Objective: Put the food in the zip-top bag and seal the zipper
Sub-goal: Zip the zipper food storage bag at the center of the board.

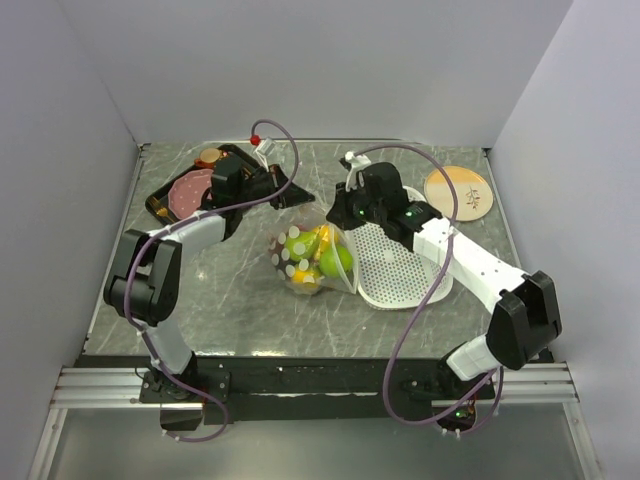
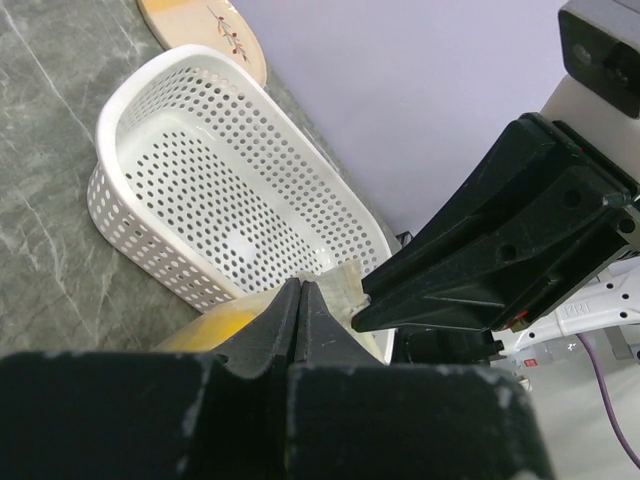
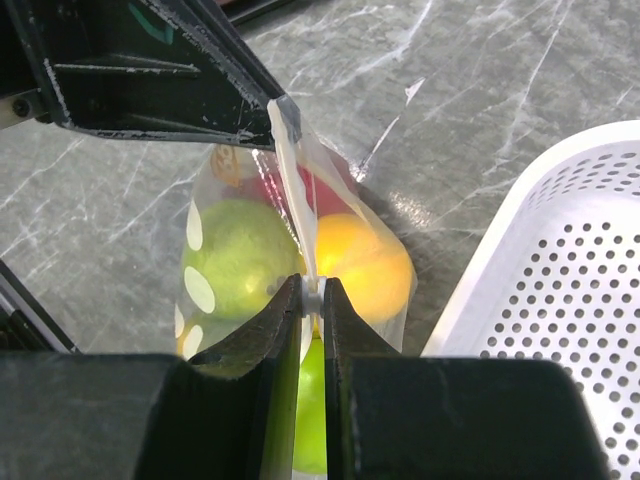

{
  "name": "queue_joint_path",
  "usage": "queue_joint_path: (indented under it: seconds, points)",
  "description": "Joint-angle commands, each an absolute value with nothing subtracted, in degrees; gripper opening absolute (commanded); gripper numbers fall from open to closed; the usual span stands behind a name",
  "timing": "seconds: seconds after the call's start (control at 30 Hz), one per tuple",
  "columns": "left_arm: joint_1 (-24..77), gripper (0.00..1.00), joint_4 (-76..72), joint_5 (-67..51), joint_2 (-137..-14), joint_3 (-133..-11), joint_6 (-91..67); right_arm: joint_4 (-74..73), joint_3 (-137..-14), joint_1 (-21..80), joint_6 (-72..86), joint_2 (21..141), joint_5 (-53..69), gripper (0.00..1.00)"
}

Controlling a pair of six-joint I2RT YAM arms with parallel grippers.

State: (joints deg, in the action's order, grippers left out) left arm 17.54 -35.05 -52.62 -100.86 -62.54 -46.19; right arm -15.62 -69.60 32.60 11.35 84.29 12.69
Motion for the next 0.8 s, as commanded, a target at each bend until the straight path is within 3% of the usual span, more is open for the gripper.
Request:
queue_joint_path:
  seconds: [0.0,0.77]
  points:
    - [15.03,0.01,-35.86,-47.2,-97.74,-63.11,-43.77,-19.25,-68.2,32.52,11.42,79.28,12.3,0.07]
    - [14.24,0.01,-25.85,-40.88,-95.28,-64.42,-39.38,-18.11,-62.05,33.13,13.71,74.18,14.24,0.07]
